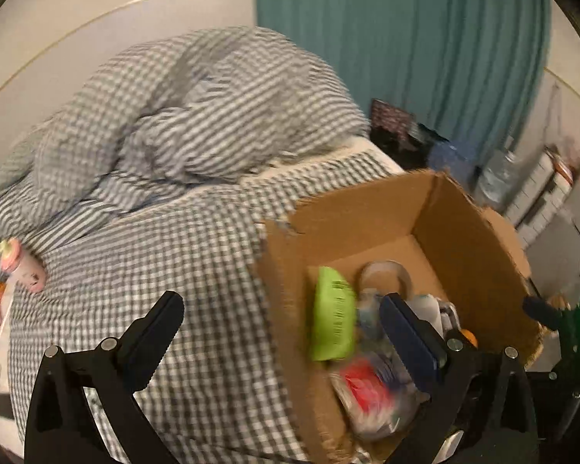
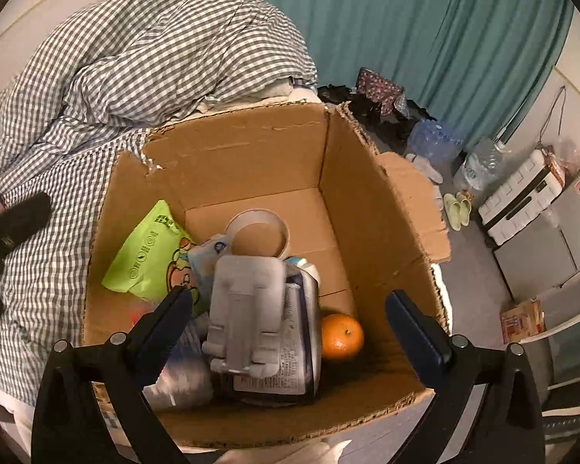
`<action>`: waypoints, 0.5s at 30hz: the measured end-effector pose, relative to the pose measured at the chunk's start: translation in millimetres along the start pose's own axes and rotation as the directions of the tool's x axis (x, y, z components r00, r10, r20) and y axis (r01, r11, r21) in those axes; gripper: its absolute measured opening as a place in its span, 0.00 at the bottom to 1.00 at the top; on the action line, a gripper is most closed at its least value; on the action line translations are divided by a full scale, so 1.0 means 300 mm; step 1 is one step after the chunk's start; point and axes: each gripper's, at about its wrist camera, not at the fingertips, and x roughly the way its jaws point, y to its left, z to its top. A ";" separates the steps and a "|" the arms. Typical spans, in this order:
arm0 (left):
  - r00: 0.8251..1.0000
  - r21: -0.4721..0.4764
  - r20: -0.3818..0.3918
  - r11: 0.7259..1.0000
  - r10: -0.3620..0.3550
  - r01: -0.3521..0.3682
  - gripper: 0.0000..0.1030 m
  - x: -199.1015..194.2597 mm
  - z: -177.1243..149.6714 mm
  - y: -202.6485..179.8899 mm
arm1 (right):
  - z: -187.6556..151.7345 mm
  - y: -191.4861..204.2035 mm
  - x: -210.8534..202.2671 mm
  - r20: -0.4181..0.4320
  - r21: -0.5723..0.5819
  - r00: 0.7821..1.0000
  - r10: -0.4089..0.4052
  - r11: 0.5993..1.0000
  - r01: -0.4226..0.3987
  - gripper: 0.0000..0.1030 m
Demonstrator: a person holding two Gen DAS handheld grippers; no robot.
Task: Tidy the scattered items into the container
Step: 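Carry the floss container and holder pieces over the box and open both tools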
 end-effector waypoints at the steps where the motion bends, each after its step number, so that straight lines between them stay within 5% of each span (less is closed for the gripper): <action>1: 1.000 -0.012 0.008 1.000 0.018 -0.018 1.00 -0.011 -0.003 0.022 | -0.005 -0.001 -0.005 0.003 0.003 1.000 0.006 1.000 -0.006 0.97; 9: 0.987 -0.123 0.025 0.980 0.159 -0.154 1.00 -0.136 -0.097 0.191 | -0.065 0.003 -0.148 0.097 0.021 0.984 0.147 0.988 -0.150 0.97; 15: 0.979 -0.193 -0.056 0.960 0.198 -0.205 1.00 -0.156 -0.234 0.306 | -0.108 0.120 -0.208 0.119 -0.073 0.963 0.242 0.969 -0.235 0.97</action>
